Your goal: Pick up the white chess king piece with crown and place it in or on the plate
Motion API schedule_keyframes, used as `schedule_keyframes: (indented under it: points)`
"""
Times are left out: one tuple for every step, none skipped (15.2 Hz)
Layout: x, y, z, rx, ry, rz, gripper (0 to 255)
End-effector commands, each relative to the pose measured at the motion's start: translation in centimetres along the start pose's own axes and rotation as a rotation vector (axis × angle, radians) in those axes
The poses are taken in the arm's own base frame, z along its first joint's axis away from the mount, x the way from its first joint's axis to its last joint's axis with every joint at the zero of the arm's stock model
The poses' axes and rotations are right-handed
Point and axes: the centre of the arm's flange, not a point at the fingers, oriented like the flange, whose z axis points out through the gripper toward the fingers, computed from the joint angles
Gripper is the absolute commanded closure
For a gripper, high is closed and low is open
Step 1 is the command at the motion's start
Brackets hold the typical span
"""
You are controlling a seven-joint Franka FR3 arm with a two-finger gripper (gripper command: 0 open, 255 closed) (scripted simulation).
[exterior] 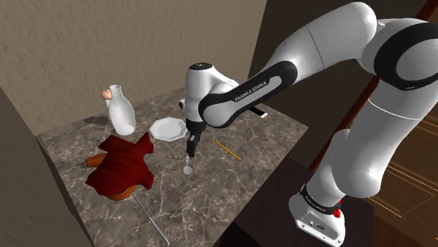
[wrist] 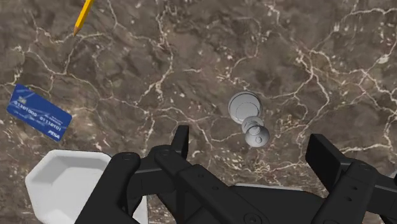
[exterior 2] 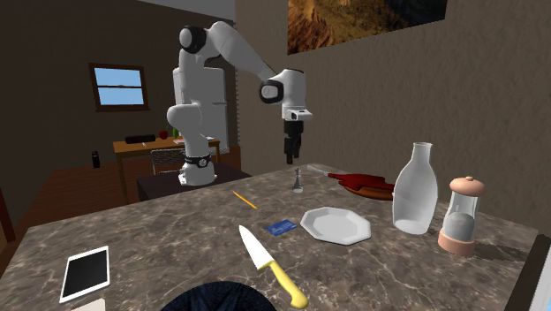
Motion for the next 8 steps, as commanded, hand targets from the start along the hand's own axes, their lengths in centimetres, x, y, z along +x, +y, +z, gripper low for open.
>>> schedule_keyframes:
  points:
    - [1.4, -1.3, 2.2, 0.008, -0.002, -0.026, 0]
    - [1.7, -1.5, 2.7, 0.009, -0.003, -0.032, 0]
    - [1.7, -1.5, 3.2, 0.009, -0.003, -0.032, 0]
    - [1.7, -1.6, 3.8, 0.009, -0.003, -0.032, 0]
    - [1.7, -1.6, 4.3, 0.009, -0.003, -0.032, 0]
    - [1.7, -1.6, 4.8, 0.009, -0.003, -0.032, 0]
    - [1.7, -1.6, 5.4, 0.009, -0.003, -0.032, 0]
    - [1.7, -1.6, 5.9, 0.009, -0.003, -0.032, 0]
